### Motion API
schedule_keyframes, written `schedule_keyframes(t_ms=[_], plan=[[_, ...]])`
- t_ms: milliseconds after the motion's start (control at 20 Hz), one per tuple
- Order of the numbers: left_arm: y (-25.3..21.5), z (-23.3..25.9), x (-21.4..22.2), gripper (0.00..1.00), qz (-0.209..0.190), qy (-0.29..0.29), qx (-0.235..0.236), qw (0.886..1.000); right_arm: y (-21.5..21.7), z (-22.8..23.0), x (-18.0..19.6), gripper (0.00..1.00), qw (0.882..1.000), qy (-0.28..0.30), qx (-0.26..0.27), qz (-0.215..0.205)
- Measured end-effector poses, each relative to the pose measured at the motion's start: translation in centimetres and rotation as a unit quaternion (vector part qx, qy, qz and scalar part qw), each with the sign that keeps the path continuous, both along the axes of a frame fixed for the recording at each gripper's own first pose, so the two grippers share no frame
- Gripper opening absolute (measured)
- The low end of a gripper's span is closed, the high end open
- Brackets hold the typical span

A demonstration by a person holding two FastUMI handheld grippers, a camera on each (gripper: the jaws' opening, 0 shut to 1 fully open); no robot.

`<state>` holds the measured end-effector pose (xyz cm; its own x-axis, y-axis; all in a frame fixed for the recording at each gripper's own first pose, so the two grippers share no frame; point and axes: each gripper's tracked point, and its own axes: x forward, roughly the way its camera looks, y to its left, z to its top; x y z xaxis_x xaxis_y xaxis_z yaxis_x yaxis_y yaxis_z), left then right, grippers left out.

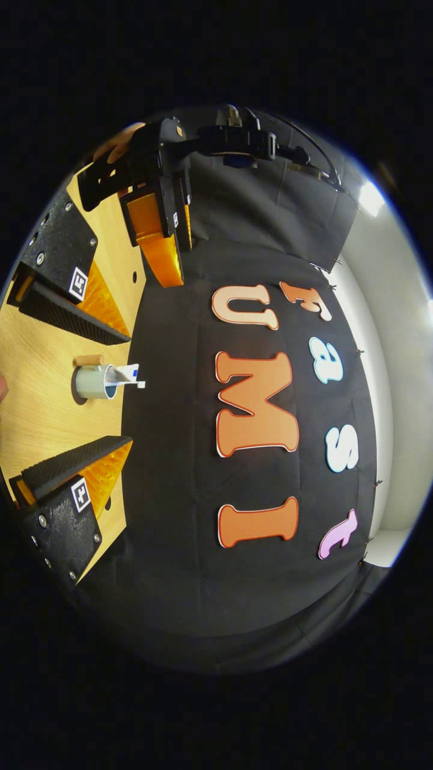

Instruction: Put the toothbrush and toothpaste on the desktop into the cup, then pick up the cup and place it on the coaster on the desktop.

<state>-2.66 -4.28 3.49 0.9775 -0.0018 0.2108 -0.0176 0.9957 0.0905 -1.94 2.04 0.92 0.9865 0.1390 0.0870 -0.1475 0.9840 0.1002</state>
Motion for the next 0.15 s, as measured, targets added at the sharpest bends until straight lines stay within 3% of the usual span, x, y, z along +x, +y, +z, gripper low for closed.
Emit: schedule_keyframes(t_ms=[150], plan=[[0.98,1.13,-0.67,1.00,0.020,-0.022,0.012,1.000,0.35,0.72,0.04,0.91,1.000,-0.015,0.000,0.002]])
